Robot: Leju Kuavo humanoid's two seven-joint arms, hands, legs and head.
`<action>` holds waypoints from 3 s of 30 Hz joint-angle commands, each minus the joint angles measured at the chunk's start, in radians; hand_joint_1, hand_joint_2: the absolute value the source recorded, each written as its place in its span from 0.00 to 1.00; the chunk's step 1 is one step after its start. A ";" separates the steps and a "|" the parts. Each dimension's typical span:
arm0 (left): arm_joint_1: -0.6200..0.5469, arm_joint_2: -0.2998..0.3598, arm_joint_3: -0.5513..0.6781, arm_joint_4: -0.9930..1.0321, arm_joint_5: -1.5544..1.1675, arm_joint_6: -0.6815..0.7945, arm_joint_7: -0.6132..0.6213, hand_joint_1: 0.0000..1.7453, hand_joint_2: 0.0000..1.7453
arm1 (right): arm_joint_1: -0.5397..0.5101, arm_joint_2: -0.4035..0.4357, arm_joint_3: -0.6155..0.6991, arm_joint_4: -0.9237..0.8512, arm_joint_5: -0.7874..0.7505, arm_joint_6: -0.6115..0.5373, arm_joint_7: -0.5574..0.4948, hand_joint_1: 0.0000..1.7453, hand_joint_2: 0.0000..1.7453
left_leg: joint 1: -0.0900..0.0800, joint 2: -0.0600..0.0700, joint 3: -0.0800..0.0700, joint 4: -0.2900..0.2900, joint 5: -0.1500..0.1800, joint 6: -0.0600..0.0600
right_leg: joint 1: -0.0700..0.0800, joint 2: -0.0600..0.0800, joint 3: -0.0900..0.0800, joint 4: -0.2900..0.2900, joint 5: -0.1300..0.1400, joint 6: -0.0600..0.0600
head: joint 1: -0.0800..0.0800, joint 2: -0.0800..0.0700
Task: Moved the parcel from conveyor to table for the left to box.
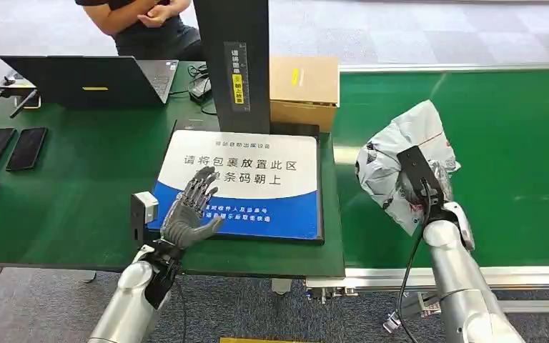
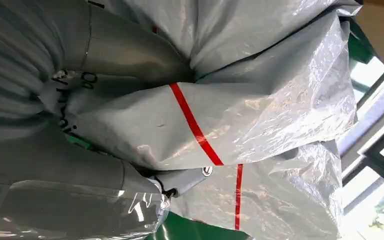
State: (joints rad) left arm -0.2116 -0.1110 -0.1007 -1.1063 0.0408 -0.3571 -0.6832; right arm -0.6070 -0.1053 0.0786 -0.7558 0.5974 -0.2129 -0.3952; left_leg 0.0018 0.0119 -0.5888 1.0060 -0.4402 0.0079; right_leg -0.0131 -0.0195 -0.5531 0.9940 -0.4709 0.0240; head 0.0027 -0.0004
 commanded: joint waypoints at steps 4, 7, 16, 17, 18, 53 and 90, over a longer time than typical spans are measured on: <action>-0.019 0.017 0.000 0.011 0.002 0.001 0.001 0.00 1.00 | -0.006 -0.016 0.022 -0.056 -0.007 -0.005 -0.001 1.00 1.00 | 0.000 0.000 0.001 -0.001 0.000 -0.001 | 0.000 0.002 0.000 0.000 0.000 -0.001 | 0.000 0.000; -0.019 0.017 0.000 0.011 0.002 0.001 0.001 0.00 1.00 | -0.006 -0.016 0.022 -0.056 -0.007 -0.005 -0.001 1.00 1.00 | 0.000 0.000 0.001 -0.001 0.000 -0.001 | 0.000 0.002 0.000 0.000 0.000 -0.001 | 0.000 0.000; -0.018 0.018 -0.012 0.005 0.008 0.000 -0.006 0.00 1.00 | 0.071 -0.030 0.062 -0.238 0.006 -0.161 -0.063 1.00 1.00 | 0.000 0.000 0.000 -0.001 0.000 -0.001 | 0.000 0.002 -0.001 0.000 0.000 -0.001 | 0.000 0.000; -0.021 0.019 -0.014 0.007 0.011 0.000 -0.006 0.00 1.00 | 0.082 -0.032 0.069 -0.257 0.006 -0.178 -0.063 1.00 1.00 | 0.000 0.000 0.000 0.000 0.000 -0.001 | 0.000 0.001 -0.001 0.000 0.000 -0.001 | 0.000 0.000; -0.024 0.019 -0.014 0.008 0.015 0.000 -0.008 0.00 1.00 | 0.089 -0.032 0.074 -0.268 0.008 -0.194 -0.064 1.00 1.00 | 0.000 -0.001 -0.001 0.000 0.000 -0.001 | 0.000 0.001 -0.001 0.000 0.000 -0.001 | 0.000 0.000; 0.140 -0.022 0.049 -0.446 -0.020 0.286 -0.015 0.00 1.00 | -0.074 0.137 0.650 0.029 0.200 -0.148 -0.058 1.00 1.00 | 0.001 0.001 -0.002 -0.002 0.002 -0.004 | 0.001 0.003 -0.004 0.001 0.000 -0.004 | 0.000 0.000; 0.042 0.004 -0.068 -0.280 -0.009 0.288 -0.015 0.00 1.00 | -0.213 0.284 0.791 0.282 0.388 -0.394 -0.185 1.00 1.00 | 0.001 0.000 -0.005 -0.002 0.003 -0.003 | 0.001 0.001 -0.006 0.002 0.001 -0.003 | 0.000 0.000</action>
State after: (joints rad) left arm -0.1170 -0.1190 -0.1457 -1.4950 0.0210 -0.0702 -0.7008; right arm -0.8139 0.1423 0.8427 -0.4418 1.0044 -0.5494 -0.5280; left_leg 0.0024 0.0122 -0.5949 1.0054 -0.4372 0.0055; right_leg -0.0125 -0.0191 -0.5607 0.9966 -0.4698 0.0217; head 0.0023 -0.0004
